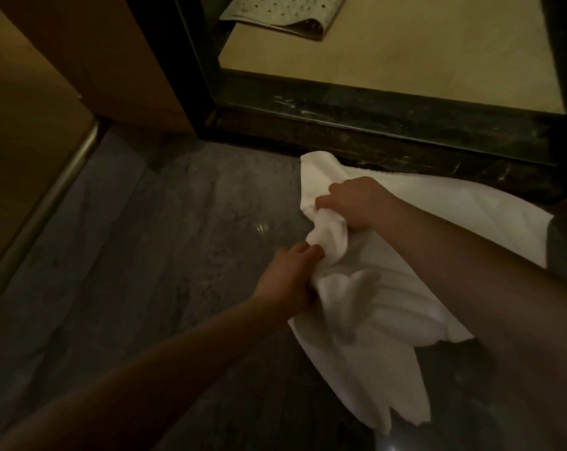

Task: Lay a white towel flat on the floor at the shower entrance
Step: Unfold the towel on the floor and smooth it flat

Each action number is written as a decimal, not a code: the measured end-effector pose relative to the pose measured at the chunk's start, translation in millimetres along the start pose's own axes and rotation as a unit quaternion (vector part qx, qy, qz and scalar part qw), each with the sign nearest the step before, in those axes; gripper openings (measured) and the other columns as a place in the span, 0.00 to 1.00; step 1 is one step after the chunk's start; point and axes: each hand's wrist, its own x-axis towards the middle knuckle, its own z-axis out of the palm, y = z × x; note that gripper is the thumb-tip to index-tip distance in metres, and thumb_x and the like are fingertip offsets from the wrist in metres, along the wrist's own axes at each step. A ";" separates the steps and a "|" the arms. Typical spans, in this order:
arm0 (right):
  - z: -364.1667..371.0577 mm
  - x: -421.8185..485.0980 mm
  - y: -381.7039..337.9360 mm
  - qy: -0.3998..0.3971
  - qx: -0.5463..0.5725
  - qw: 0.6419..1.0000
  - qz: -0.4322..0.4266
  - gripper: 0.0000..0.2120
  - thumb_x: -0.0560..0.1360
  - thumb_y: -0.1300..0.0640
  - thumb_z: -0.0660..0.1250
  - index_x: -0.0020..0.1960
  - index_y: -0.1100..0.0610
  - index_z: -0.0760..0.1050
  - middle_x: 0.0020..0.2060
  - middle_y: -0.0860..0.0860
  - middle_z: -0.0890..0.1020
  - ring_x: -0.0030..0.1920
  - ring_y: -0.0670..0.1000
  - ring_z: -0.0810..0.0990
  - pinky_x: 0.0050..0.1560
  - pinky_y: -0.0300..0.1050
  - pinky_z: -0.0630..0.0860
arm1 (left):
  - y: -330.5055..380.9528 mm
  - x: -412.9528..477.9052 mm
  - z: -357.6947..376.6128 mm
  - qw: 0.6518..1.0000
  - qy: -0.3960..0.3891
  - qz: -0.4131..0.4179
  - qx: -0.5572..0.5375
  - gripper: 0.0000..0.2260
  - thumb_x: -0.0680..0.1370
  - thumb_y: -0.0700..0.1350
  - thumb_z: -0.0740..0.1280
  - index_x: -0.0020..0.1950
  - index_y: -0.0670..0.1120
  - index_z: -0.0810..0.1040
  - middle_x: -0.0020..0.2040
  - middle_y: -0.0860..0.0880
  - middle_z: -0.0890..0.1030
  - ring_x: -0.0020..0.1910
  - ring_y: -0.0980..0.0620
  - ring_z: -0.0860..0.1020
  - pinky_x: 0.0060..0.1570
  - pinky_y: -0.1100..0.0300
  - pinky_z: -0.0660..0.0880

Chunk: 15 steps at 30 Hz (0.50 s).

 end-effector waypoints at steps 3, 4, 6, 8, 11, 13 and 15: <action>0.0 -6.8 9.1 -0.018 0.032 0.999 0.041 0.23 0.71 0.44 0.66 0.64 0.42 0.65 0.52 0.52 0.77 0.50 0.54 0.78 0.39 0.46 0.68 | -21.3 5.8 -20.1 0.997 -0.006 0.030 0.075 0.24 0.70 0.49 0.71 0.65 0.50 0.71 0.62 0.47 0.73 0.58 0.44 0.72 0.58 0.50 0.71; -0.3 -9.6 11.4 -0.024 0.049 0.997 0.056 0.22 0.70 0.44 0.66 0.63 0.42 0.67 0.52 0.51 0.77 0.50 0.54 0.78 0.39 0.46 0.67 | -27.1 8.0 -26.1 0.995 -0.008 0.042 0.092 0.23 0.71 0.50 0.69 0.65 0.50 0.71 0.62 0.46 0.74 0.58 0.43 0.72 0.58 0.51 0.71; 0.1 -15.8 15.5 -0.032 0.074 0.993 0.087 0.21 0.70 0.44 0.66 0.63 0.43 0.68 0.52 0.51 0.78 0.51 0.53 0.77 0.39 0.45 0.67 | -35.7 14.2 -35.4 0.990 -0.019 0.063 0.121 0.21 0.72 0.49 0.68 0.64 0.49 0.71 0.61 0.46 0.74 0.57 0.43 0.71 0.57 0.52 0.70; 3.6 -23.6 17.4 -0.033 0.079 0.991 0.106 0.21 0.71 0.43 0.65 0.63 0.44 0.69 0.54 0.50 0.78 0.53 0.52 0.77 0.40 0.44 0.66 | -38.9 22.0 -42.2 0.984 -0.034 0.079 0.157 0.18 0.74 0.49 0.67 0.63 0.49 0.71 0.61 0.46 0.73 0.57 0.44 0.70 0.55 0.52 0.70; 13.5 -39.5 15.0 -0.026 0.103 0.987 0.118 0.19 0.71 0.43 0.65 0.60 0.47 0.70 0.55 0.50 0.78 0.56 0.52 0.76 0.45 0.43 0.65 | -40.0 35.2 -53.0 0.968 -0.070 0.093 0.223 0.17 0.75 0.50 0.65 0.63 0.51 0.70 0.61 0.47 0.72 0.58 0.46 0.69 0.56 0.51 0.71; 20.8 -52.0 10.7 -0.028 0.133 0.983 0.127 0.19 0.71 0.42 0.64 0.60 0.48 0.71 0.55 0.50 0.79 0.56 0.52 0.76 0.48 0.45 0.67 | -43.0 46.5 -62.2 0.953 -0.101 0.094 0.271 0.16 0.75 0.50 0.65 0.63 0.52 0.70 0.61 0.49 0.71 0.59 0.46 0.68 0.56 0.50 0.72; 27.2 -64.3 3.1 -0.039 0.186 0.971 0.143 0.20 0.72 0.40 0.63 0.60 0.48 0.72 0.55 0.50 0.79 0.56 0.52 0.77 0.50 0.46 0.68 | -48.0 59.7 -72.3 0.941 -0.129 0.099 0.296 0.15 0.76 0.51 0.62 0.62 0.53 0.69 0.60 0.48 0.70 0.60 0.45 0.69 0.53 0.51 0.72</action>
